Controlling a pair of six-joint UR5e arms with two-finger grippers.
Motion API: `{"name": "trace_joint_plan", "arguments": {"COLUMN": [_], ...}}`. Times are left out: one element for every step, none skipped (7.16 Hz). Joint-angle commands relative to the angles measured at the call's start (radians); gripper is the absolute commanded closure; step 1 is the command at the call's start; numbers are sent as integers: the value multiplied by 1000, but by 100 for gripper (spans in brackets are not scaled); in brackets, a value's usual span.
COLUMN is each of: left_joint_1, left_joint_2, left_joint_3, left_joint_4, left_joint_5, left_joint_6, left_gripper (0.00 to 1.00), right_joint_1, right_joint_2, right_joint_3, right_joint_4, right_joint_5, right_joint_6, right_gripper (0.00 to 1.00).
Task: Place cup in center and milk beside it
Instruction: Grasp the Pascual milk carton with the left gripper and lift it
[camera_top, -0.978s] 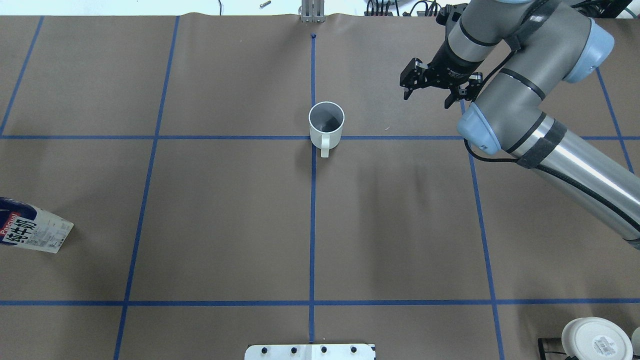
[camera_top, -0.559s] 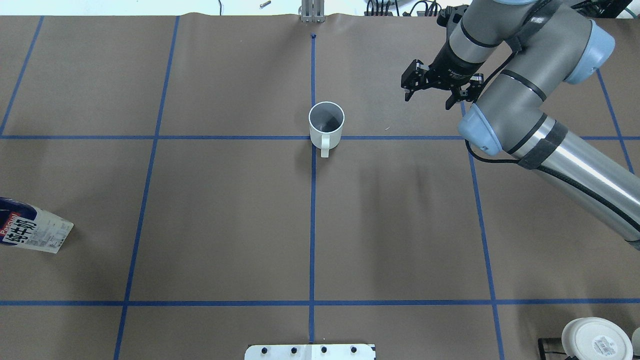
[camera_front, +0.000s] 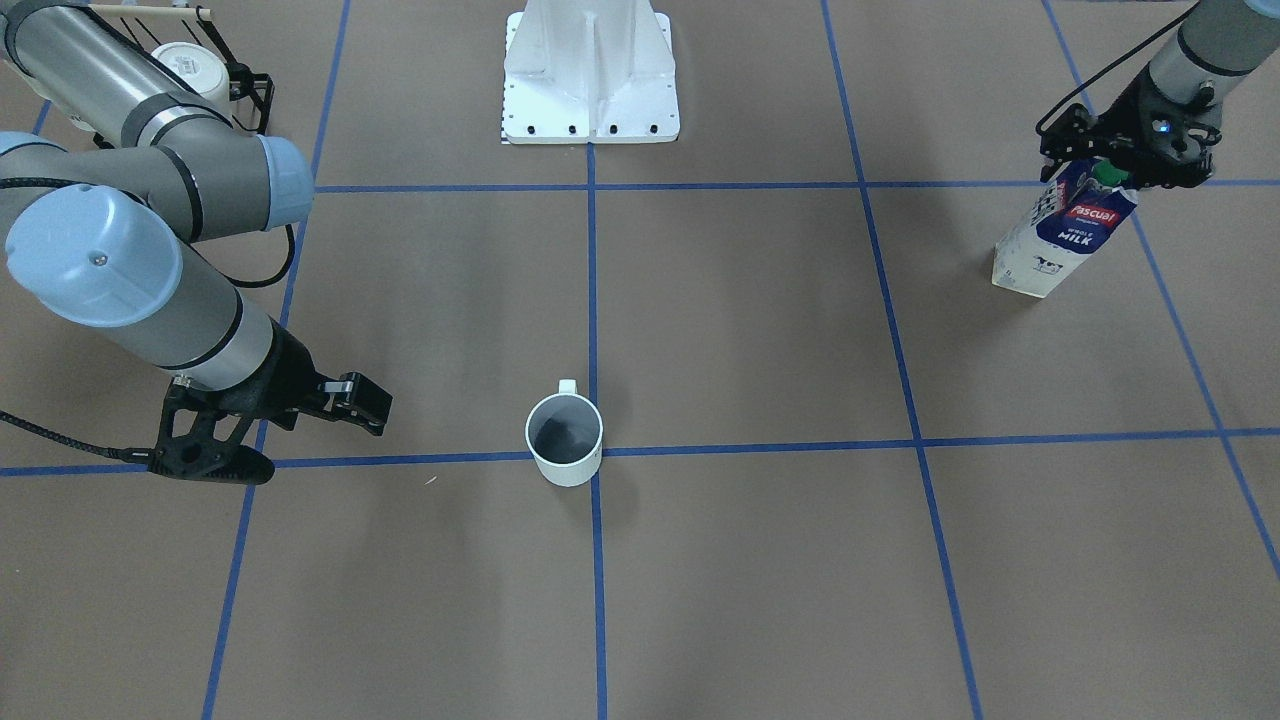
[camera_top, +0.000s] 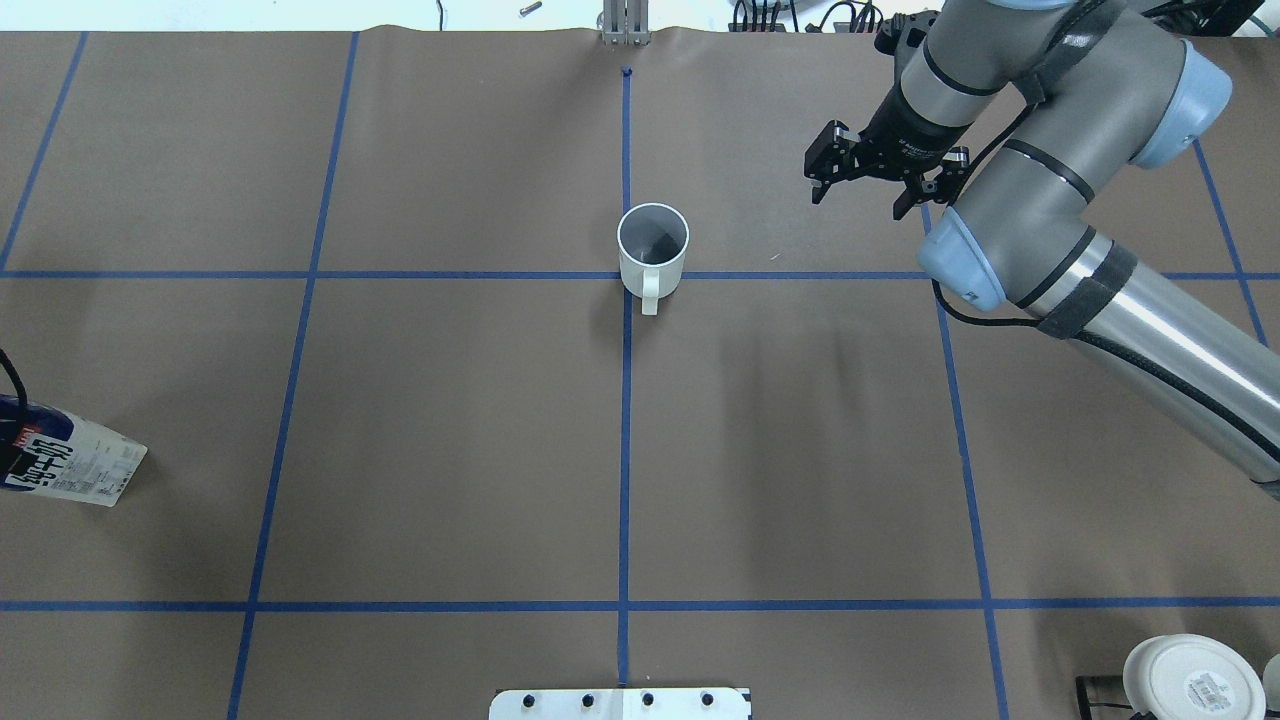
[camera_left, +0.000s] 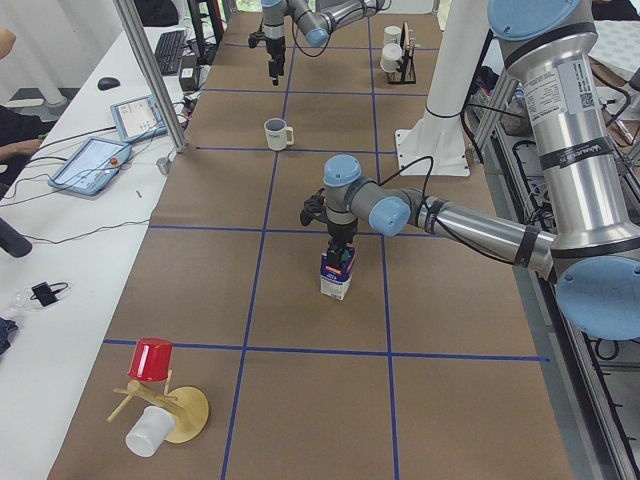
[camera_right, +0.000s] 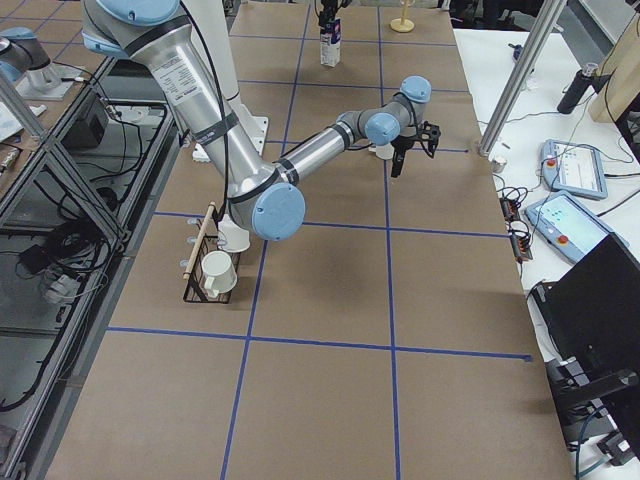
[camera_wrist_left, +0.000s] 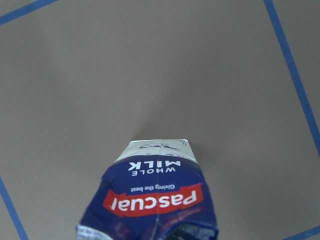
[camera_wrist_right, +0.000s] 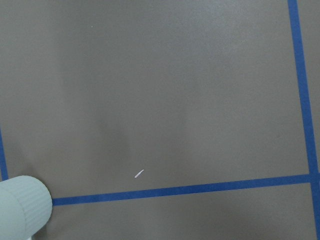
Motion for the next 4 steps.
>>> {"name": "trace_joint_plan", "arguments": {"left_joint_1": [0,0,-1,-1], "left_joint_2": [0,0,-2,-3], "left_joint_3": [8,14,20,23], "left_joint_4": [-1,-1,-2,-1], "left_joint_5": [1,1,1,2], "left_joint_6": [3,5,6,6], "left_gripper": [2,2,9,31], "right_joint_1": [0,-1,-1,-1], "right_joint_2": [1,4,5,7], "right_joint_3": [0,0,2,3], "right_joint_4": [0,0,0,0], "right_joint_5": [1,-1,-1,-2], "right_joint_6": [0,0,0,1], "right_gripper": [0,0,0,0]}}
